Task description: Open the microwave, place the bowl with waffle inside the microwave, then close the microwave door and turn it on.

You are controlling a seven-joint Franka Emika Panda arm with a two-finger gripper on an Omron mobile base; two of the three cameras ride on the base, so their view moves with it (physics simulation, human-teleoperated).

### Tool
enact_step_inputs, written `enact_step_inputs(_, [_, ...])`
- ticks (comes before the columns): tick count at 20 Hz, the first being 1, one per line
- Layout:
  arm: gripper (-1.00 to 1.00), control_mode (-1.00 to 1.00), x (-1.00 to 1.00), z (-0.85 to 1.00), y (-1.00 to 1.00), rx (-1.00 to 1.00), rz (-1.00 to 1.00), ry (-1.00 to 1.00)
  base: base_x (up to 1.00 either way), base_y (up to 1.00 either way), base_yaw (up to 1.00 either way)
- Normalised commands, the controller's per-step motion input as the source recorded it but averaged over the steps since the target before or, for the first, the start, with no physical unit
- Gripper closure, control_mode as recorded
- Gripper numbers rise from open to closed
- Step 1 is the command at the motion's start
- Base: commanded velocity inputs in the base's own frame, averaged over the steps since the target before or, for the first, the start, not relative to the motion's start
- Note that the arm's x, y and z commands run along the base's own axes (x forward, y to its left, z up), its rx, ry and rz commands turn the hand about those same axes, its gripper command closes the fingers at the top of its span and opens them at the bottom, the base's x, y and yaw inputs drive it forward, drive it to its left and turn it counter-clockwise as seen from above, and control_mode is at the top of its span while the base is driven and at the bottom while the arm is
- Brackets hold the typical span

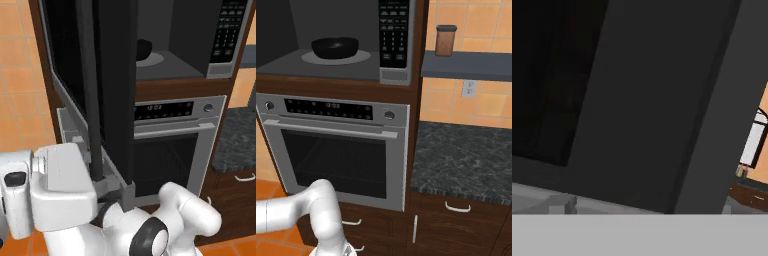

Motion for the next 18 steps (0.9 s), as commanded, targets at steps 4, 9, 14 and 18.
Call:
enact_step_inputs(4, [-1.00,-1.00,0.35,0.00,-0.94,0.37,0.11,0.17,0.00,0.00,0.00])
enact_step_inputs(9, [-1.00,-1.00,0.80,0.00,-0.93,0.37,0.28,0.11,0.00,0.00,0.00])
enact_step_inputs(14, [-1.00,-1.00,0.84,0.00,-0.92,0.37,0.38,-0.07,0.00,0.00,0.00])
enact_step_inputs(18, [-1.00,-1.00,0.76,0.01,-0.63,0.28,0.31,-0.18,0.00,0.00,0.00])
